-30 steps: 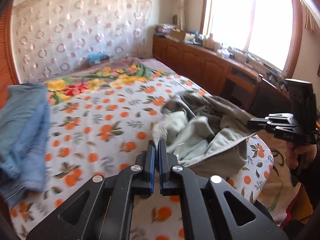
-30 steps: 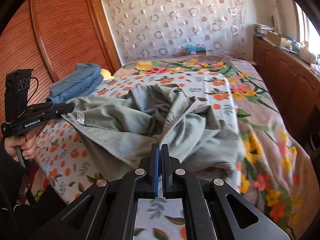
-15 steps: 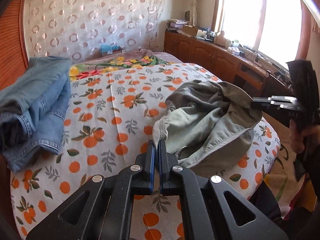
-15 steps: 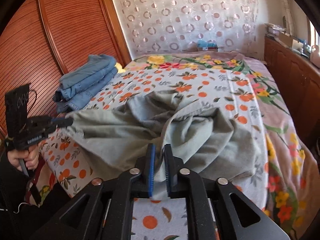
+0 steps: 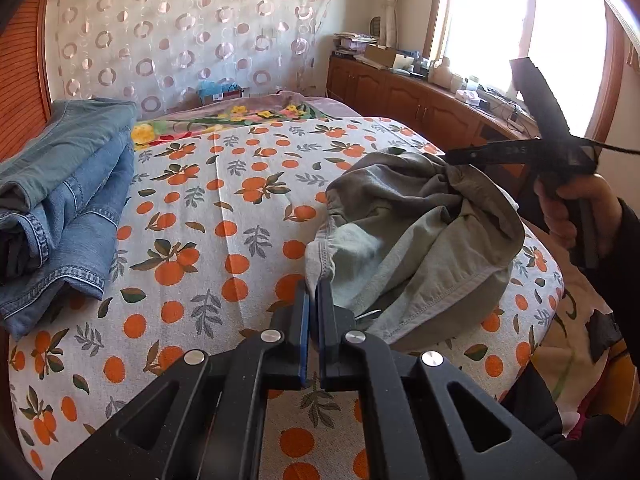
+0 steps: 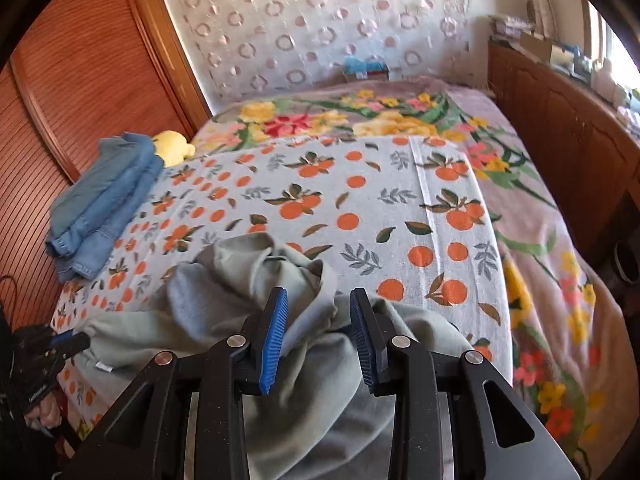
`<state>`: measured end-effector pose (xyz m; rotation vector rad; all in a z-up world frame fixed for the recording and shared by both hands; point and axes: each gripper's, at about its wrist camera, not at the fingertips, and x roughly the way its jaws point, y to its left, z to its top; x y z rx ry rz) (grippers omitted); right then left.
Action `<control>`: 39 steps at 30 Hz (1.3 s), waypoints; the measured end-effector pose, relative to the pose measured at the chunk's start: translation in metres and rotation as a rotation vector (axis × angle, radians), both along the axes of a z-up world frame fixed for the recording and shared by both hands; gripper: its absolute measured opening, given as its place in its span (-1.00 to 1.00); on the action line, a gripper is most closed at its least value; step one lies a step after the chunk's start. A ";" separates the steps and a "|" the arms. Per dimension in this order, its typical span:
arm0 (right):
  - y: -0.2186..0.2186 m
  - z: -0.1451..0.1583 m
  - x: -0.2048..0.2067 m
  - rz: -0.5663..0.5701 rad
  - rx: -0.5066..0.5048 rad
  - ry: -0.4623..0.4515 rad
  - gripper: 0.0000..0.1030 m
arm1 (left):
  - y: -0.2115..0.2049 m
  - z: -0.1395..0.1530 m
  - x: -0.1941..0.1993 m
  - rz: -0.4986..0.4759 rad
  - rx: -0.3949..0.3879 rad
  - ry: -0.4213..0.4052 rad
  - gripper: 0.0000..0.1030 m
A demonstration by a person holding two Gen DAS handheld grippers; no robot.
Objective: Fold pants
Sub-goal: 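Grasp the pants waistband with the left tool while the right tool regrasps the waistband, then lift the pants by the waistband with both tools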
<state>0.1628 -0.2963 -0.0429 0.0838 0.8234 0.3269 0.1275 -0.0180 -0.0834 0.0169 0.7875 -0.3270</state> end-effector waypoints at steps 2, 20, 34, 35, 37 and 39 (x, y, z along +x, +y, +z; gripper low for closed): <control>0.011 -0.005 0.017 0.018 -0.015 0.050 -0.38 | 0.002 0.000 0.004 0.006 -0.002 0.001 -0.92; 0.019 0.179 0.025 -0.082 -0.077 -0.482 -0.90 | 0.062 0.164 0.049 0.208 0.098 -0.336 -0.93; -0.013 0.202 -0.036 -0.033 -0.042 -0.545 -0.90 | 0.068 0.223 0.015 0.188 0.133 -0.435 -0.93; -0.017 0.207 -0.030 -0.031 -0.036 -0.539 -0.90 | 0.066 0.225 0.019 0.184 0.135 -0.429 -0.93; -0.024 0.215 -0.024 -0.034 -0.028 -0.536 -0.90 | 0.063 0.224 0.025 0.175 0.132 -0.415 -0.93; -0.031 0.219 -0.020 -0.034 -0.014 -0.528 -0.90 | 0.059 0.220 0.032 0.165 0.137 -0.394 -0.93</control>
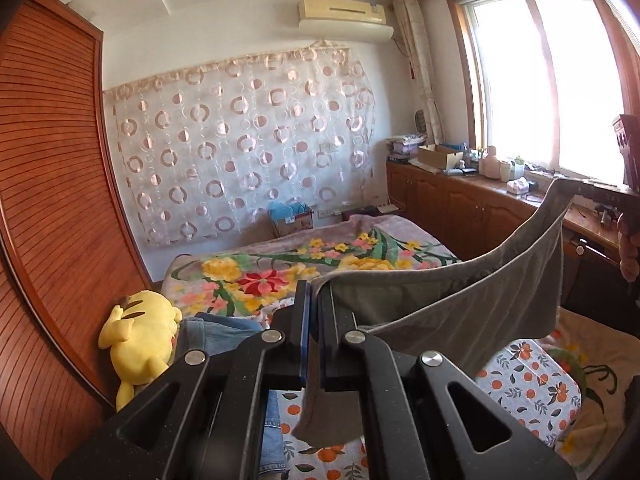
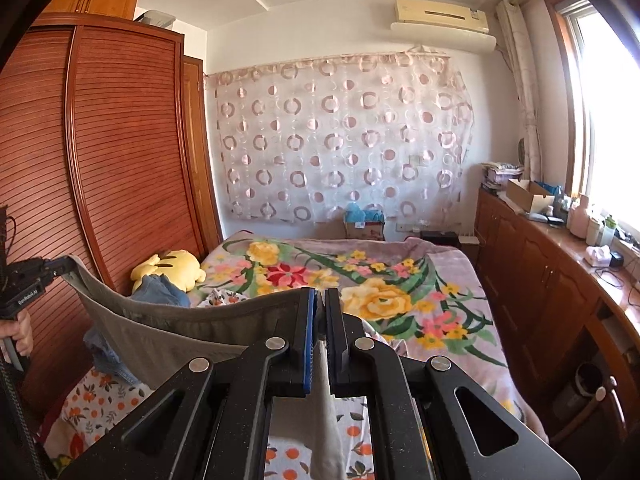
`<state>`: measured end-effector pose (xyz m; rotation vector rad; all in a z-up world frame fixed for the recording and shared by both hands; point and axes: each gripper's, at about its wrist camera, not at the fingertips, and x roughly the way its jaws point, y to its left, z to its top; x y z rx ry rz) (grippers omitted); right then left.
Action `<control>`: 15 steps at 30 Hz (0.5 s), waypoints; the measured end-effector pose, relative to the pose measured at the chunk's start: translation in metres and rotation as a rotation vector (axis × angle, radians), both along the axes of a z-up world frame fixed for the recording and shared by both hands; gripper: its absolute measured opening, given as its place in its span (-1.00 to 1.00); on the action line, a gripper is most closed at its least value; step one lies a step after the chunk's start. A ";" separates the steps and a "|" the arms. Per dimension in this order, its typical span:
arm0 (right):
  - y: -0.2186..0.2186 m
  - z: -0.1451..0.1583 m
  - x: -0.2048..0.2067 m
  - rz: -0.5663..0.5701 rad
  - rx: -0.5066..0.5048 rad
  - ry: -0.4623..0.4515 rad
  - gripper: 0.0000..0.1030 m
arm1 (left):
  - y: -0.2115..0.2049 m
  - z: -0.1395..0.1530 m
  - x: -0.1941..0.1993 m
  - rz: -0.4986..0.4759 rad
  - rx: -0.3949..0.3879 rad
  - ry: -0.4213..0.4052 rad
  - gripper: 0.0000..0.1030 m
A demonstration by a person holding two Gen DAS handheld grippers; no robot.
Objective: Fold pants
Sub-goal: 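Lift the pants by the waistband with both tools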
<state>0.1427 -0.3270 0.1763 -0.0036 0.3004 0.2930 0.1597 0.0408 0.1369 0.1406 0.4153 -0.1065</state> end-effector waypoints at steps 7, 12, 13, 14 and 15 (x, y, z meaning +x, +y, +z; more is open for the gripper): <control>0.014 -0.010 0.044 -0.027 -0.007 0.061 -0.90 | 0.000 -0.030 0.054 0.014 0.046 0.095 -0.93; 0.024 0.012 0.062 -0.055 0.012 0.025 -0.90 | 0.002 -0.010 0.067 0.026 0.023 0.066 -0.93; 0.025 0.019 0.058 -0.053 0.026 0.002 -0.90 | 0.003 -0.001 0.063 0.031 0.016 0.042 -0.93; 0.026 0.025 0.054 -0.052 0.035 -0.015 -0.90 | 0.003 0.005 0.058 0.035 0.010 0.021 -0.93; 0.026 0.028 0.048 -0.045 0.043 -0.029 -0.90 | 0.003 0.010 0.052 0.037 0.005 0.002 -0.93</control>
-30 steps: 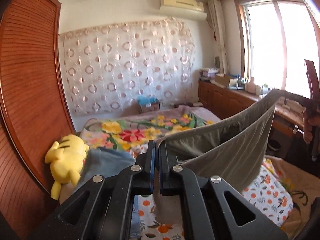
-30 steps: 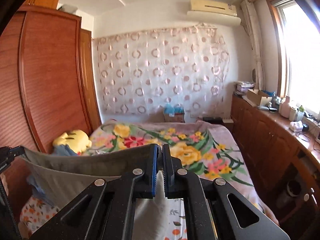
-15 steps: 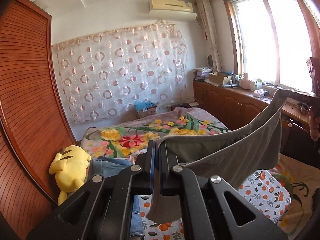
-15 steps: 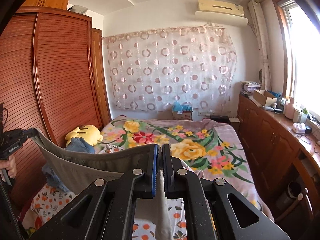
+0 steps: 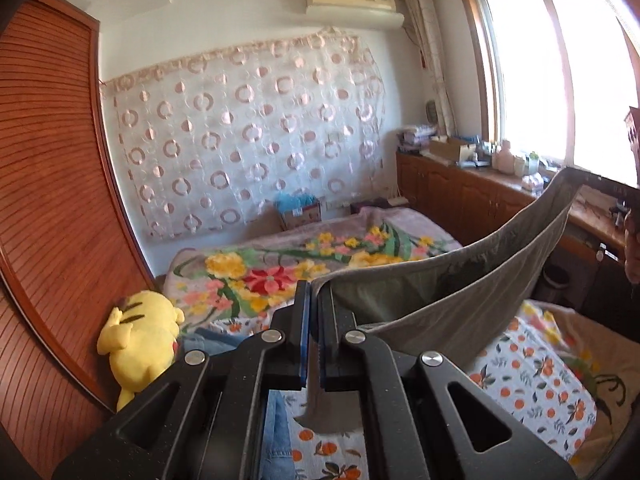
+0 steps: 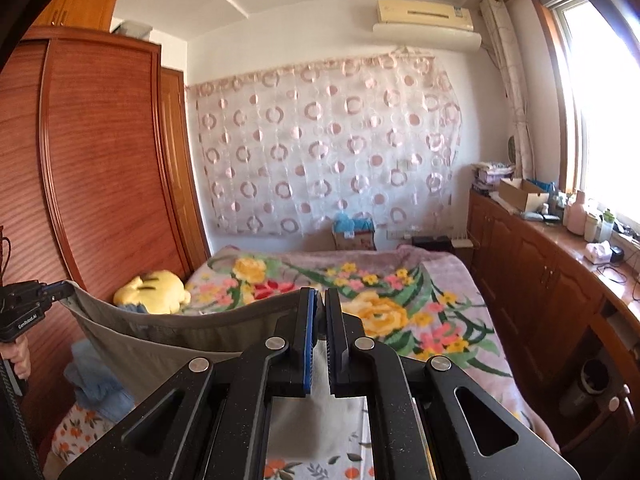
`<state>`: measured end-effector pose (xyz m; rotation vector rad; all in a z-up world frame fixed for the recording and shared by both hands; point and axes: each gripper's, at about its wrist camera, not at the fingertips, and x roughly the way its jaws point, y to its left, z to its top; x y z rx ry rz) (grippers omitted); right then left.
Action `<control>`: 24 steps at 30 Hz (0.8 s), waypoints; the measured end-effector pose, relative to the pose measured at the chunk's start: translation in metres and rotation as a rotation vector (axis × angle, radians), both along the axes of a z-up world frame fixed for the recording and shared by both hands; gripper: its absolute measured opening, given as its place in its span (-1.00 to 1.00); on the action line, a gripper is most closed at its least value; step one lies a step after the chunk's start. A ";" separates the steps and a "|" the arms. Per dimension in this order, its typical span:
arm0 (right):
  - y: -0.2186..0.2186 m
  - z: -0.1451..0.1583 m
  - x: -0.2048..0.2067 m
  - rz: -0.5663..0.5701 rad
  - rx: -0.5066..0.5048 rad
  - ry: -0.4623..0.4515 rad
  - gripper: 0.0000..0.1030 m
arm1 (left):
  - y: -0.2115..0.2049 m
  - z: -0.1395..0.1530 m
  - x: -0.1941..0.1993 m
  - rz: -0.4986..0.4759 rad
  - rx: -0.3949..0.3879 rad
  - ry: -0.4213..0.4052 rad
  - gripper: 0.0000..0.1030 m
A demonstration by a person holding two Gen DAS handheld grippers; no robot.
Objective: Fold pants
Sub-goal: 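Lift the pants by the waistband with both tools, then lower the pants flat onto the bed and open both tools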
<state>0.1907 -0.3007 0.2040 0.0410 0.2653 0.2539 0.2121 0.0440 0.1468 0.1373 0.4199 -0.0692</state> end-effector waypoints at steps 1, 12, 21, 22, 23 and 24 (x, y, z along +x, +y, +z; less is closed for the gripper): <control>0.000 0.004 -0.009 0.009 0.005 -0.016 -0.90 | 0.000 0.003 -0.005 0.000 -0.002 -0.013 -0.93; -0.004 -0.183 -0.074 0.124 0.009 0.299 -0.90 | 0.003 -0.155 -0.088 -0.023 -0.044 0.207 -0.92; -0.009 -0.252 -0.078 0.122 0.044 0.462 -0.90 | -0.013 -0.239 -0.109 0.007 -0.042 0.352 -0.92; -0.008 -0.253 -0.078 0.122 0.041 0.463 -0.90 | -0.013 -0.240 -0.112 0.009 -0.043 0.351 -0.92; -0.008 -0.253 -0.081 0.123 0.040 0.466 -0.90 | -0.013 -0.241 -0.114 0.015 -0.042 0.356 -0.92; -0.008 -0.253 -0.081 0.125 0.038 0.473 -0.90 | -0.012 -0.242 -0.116 0.018 -0.040 0.360 -0.92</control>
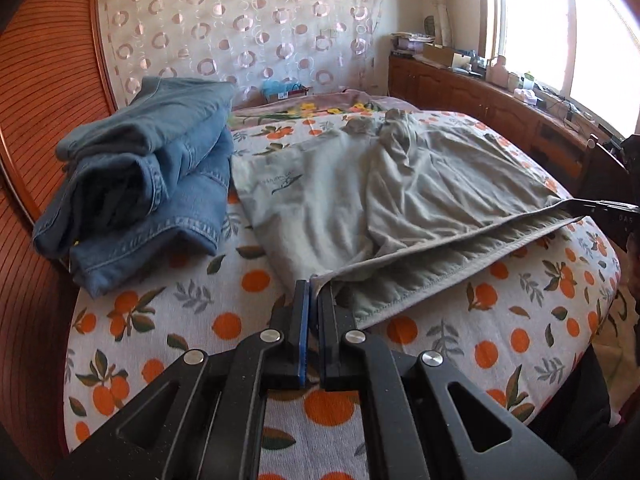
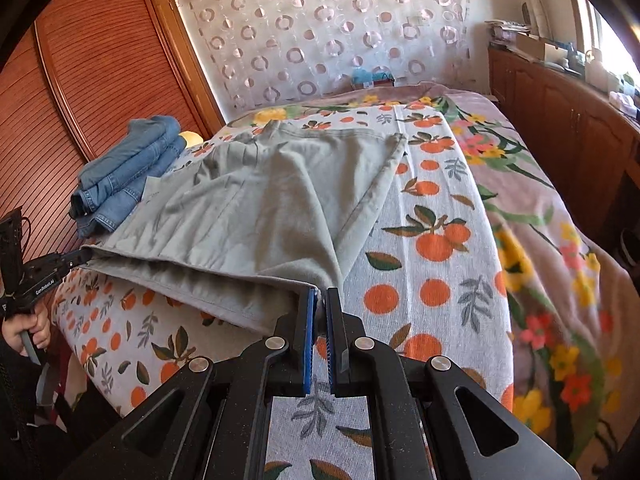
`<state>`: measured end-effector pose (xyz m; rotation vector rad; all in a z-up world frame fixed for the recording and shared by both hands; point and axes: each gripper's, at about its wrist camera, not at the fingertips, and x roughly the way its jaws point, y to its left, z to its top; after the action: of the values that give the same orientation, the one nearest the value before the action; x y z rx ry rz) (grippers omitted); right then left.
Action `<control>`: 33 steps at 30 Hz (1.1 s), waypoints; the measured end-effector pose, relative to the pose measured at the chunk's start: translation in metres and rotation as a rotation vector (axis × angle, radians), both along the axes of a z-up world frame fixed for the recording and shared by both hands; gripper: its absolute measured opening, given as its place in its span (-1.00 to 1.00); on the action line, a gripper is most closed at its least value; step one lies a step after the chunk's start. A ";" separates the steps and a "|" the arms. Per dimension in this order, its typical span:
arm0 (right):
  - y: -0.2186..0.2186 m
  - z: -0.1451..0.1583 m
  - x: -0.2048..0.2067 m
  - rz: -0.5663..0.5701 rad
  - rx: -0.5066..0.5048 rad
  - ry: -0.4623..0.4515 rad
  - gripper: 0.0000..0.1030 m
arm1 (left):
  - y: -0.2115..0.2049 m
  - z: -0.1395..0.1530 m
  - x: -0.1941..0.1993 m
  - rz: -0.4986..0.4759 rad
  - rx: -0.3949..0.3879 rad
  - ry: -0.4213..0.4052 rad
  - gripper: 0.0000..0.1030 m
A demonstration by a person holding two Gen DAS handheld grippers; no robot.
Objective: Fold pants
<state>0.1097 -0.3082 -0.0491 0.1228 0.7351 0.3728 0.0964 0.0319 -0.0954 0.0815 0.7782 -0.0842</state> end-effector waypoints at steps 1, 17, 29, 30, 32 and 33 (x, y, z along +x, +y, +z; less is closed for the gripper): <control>0.000 -0.007 -0.004 0.001 -0.006 0.000 -0.90 | 0.000 -0.001 -0.003 0.000 -0.001 0.002 -0.92; 0.000 -0.026 -0.037 -0.005 -0.039 -0.024 -0.81 | 0.008 -0.018 -0.022 -0.017 -0.028 0.063 -0.78; 0.020 0.000 -0.043 0.061 -0.098 -0.085 -0.60 | 0.000 0.005 -0.039 -0.061 -0.072 0.014 -0.23; 0.021 0.000 -0.043 0.065 -0.099 -0.088 -0.60 | -0.002 0.006 -0.038 -0.064 -0.071 0.010 -0.22; 0.024 0.001 -0.043 0.073 -0.096 -0.092 -0.55 | -0.007 0.009 -0.037 -0.075 -0.069 0.003 -0.22; 0.025 0.002 -0.043 0.074 -0.098 -0.092 -0.53 | -0.008 0.009 -0.036 -0.079 -0.067 0.001 -0.22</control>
<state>0.0667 -0.2829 -0.0475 -0.0137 0.6667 0.4099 0.0605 0.0235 -0.0860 0.0486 0.7730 -0.1849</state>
